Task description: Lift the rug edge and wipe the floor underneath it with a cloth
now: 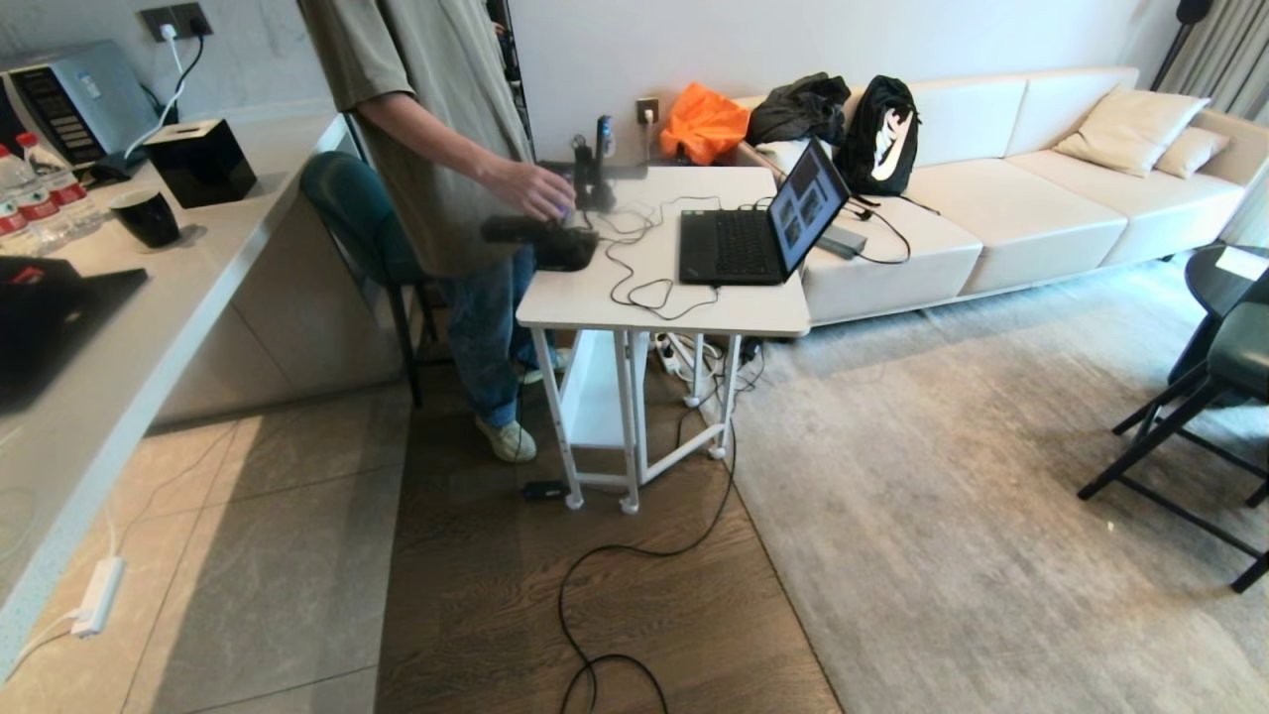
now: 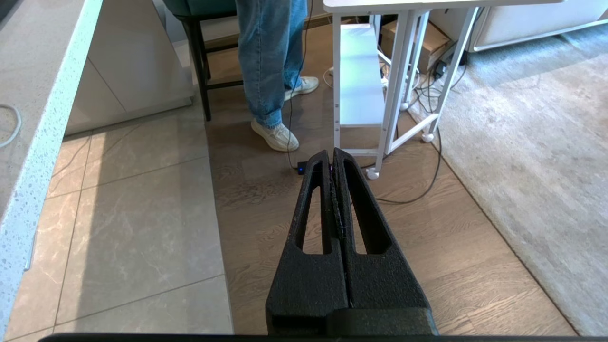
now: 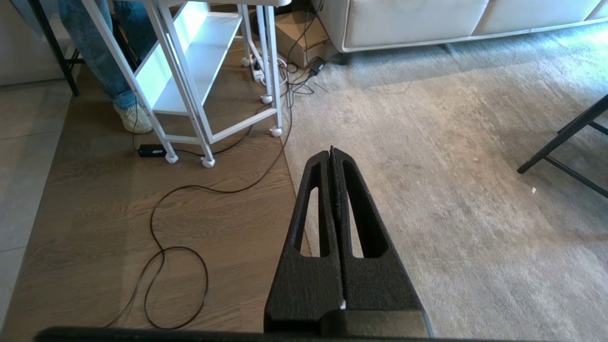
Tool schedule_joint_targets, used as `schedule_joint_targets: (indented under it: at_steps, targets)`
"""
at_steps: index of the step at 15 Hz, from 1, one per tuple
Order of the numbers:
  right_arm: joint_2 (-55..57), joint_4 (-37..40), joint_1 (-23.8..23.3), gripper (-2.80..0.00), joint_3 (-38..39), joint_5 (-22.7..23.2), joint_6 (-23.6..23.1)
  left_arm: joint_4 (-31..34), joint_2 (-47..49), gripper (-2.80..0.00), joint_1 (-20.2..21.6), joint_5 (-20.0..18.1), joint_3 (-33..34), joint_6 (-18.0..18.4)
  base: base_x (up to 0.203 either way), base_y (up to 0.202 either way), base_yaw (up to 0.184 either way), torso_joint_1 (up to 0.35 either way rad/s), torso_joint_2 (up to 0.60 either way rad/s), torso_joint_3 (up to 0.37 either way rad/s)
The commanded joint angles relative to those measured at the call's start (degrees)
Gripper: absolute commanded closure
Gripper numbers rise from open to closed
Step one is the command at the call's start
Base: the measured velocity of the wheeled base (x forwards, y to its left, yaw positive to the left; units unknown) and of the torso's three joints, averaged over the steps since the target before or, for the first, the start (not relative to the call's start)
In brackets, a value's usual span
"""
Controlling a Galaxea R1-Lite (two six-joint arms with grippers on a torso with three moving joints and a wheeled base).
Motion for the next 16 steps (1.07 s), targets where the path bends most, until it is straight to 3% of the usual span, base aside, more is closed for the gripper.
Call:
schedule_joint_targets:
  at_steps: [1, 16]
  targets:
    - [0.00, 0.01, 0.00, 0.00, -0.01, 0.02, -0.05, 0.00, 0.05, 0.00, 0.00, 0.01, 0.01, 0.03, 0.000, 0.000, 0.000, 0.000, 0.00, 0.000]
    - [0.09, 0.01, 0.00, 0.00, -0.01, 0.02, 0.13, 0.00, 0.05, 0.00, 0.00, 0.01, 0.01, 0.03, 0.000, 0.000, 0.000, 0.000, 0.00, 0.000]
